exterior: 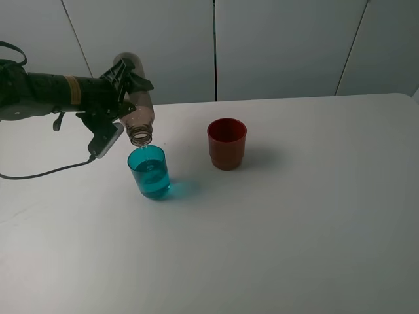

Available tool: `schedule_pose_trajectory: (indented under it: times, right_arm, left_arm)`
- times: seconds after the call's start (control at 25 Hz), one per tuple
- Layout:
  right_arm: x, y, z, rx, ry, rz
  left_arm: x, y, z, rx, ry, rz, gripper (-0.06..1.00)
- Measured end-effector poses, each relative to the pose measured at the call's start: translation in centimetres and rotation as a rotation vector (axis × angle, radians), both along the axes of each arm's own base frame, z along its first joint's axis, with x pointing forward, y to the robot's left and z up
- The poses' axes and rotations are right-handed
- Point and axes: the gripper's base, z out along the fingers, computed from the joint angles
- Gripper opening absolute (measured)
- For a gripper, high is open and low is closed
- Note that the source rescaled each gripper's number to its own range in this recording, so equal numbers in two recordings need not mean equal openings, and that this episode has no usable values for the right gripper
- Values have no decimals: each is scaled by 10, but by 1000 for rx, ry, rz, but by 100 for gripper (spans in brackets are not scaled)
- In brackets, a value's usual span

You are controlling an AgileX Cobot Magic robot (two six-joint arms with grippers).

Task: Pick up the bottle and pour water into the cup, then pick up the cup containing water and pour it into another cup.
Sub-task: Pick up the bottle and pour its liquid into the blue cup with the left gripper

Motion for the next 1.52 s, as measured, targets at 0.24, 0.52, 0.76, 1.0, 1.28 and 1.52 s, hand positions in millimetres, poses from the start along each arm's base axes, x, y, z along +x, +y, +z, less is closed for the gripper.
schedule_pose_trajectory:
  times: [0.24, 0.52, 0.76, 1.0, 1.28, 1.52]
  right_arm:
    - [0, 0, 0, 0, 0, 0]
    - [0, 0, 0, 0, 0, 0]
    - [0, 0, 0, 0, 0, 0]
    - [0, 0, 0, 0, 0, 0]
    - [0, 0, 0, 0, 0, 0]
    - [0, 0, 0, 0, 0, 0]
  left_arm:
    - [-2, -6, 0, 23, -19, -29, 0]
    - [-3, -10, 0, 49, -42, -59, 0]
    - [-3, -11, 0, 64, -56, -72, 0]
    - [-3, -11, 0, 82, -72, -85, 0]
    - [-3, -12, 1, 78, -81, -95, 0]
    - [-4, -14, 2, 87, -102, -111, 0]
